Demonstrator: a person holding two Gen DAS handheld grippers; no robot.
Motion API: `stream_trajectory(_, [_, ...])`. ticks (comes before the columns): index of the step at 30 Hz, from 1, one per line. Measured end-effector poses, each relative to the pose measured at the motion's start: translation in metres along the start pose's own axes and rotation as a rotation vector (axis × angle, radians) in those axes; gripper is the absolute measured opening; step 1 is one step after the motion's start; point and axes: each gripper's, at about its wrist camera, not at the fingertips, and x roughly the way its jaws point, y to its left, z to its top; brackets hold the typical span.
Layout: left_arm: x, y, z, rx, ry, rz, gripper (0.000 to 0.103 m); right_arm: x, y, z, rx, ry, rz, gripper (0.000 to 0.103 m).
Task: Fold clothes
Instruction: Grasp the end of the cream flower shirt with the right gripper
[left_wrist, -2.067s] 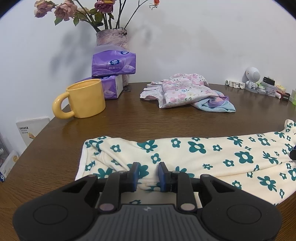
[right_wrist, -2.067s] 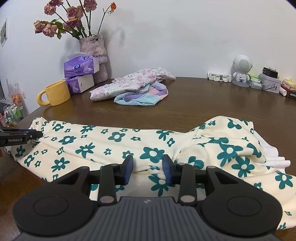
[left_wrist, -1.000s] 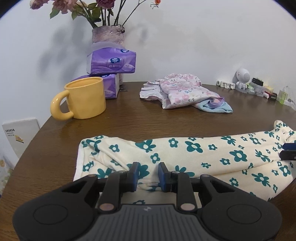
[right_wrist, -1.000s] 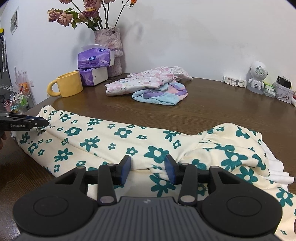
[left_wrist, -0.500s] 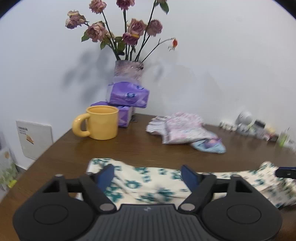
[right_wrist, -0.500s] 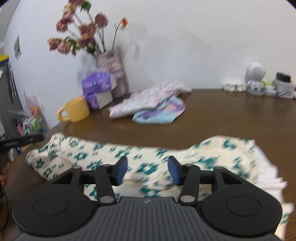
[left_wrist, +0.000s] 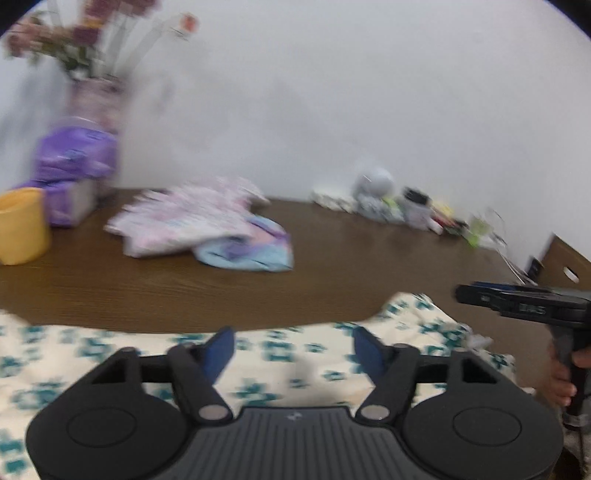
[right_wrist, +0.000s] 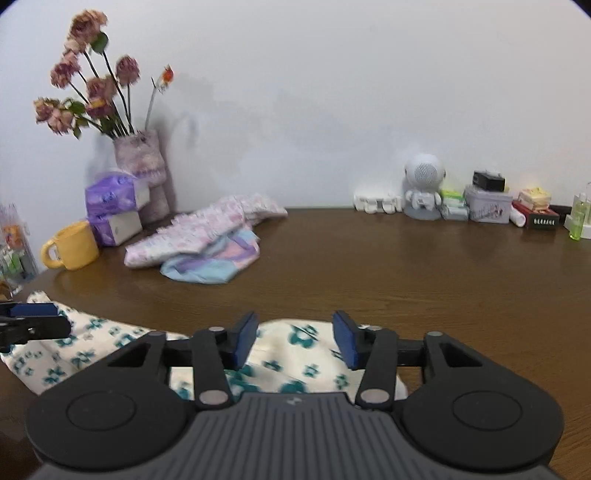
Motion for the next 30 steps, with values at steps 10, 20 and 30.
stream_trajectory(10, [0.059, -0.048, -0.021, 0.138, 0.126, -0.043, 0.049, 0.031, -0.011, -0.028, 0.006, 0.160, 0.077, 0.028])
stream_trajectory(20, [0.058, -0.063, 0.000, 0.184, 0.097, -0.122, 0.047, 0.024, -0.067, -0.003, 0.160, 0.124, 0.121, 0.036])
stream_trajectory(30, [0.090, -0.062, -0.003, 0.163, 0.177, -0.176, 0.036, 0.077, -0.085, -0.002, 0.233, 0.238, 0.188, 0.035])
